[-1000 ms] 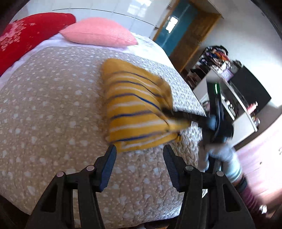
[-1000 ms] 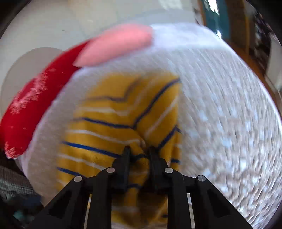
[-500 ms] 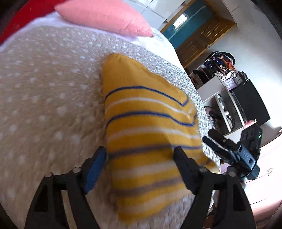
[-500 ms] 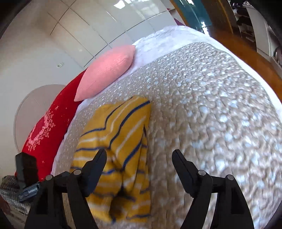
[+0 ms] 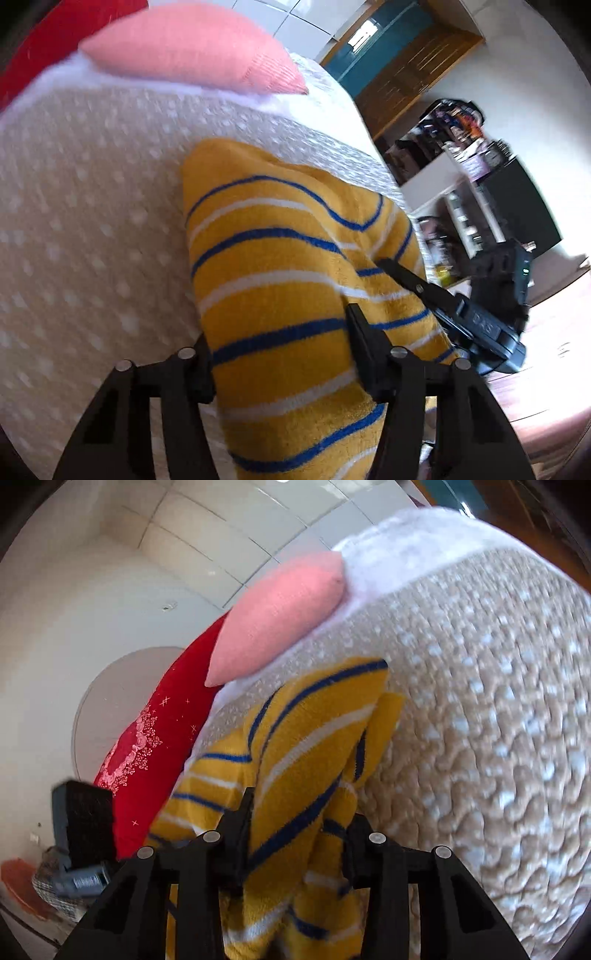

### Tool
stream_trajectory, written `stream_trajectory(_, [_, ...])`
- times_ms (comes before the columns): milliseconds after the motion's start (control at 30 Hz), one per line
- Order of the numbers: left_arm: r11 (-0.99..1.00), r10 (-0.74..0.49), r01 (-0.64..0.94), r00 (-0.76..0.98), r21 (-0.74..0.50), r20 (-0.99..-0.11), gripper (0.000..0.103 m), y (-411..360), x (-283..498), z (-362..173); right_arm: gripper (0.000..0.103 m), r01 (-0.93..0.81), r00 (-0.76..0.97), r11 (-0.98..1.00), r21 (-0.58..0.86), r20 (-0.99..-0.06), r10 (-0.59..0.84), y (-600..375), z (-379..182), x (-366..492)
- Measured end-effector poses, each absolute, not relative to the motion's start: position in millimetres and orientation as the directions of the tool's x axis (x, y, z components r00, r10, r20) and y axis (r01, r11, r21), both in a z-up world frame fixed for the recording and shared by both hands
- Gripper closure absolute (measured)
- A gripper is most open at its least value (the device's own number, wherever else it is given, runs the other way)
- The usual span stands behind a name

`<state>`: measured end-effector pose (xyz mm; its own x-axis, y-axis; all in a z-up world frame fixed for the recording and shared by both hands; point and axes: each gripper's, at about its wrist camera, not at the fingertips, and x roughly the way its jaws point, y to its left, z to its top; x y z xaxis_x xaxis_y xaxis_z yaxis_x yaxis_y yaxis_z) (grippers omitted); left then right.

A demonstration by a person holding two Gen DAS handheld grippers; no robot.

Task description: Fold small clothes

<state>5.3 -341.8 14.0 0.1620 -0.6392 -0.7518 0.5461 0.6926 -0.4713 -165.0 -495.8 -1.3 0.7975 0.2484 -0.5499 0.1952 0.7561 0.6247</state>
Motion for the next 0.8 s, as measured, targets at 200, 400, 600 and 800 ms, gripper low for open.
stream_trajectory(200, [0.770,-0.554,0.476,0.170,-0.425,-0.815,0.037,-326,-2,-30,0.038,0.330,0.718,0.785,0.525,-0.679,0.152,-489,-40,-146])
stream_trajectory(400, [0.781,-0.576,0.442,0.234,-0.442,-0.783,0.033,-288,-41,-25,0.040,0.326,0.780,0.845,0.424,-0.626,0.013,-463,20,-182])
stream_trajectory(600, [0.800,-0.548,0.442,0.265,-0.405,-0.794,0.033,-258,-77,-29,0.053,0.192,0.813,0.879,0.435,-0.573,0.106,-418,52,-198])
stream_trajectory(800, [0.816,-0.545,0.448,0.387,-0.364,-0.744,0.033,-220,-123,-1,0.066,0.285,0.684,0.875,0.392,-0.722,0.101,-407,-22,-201])
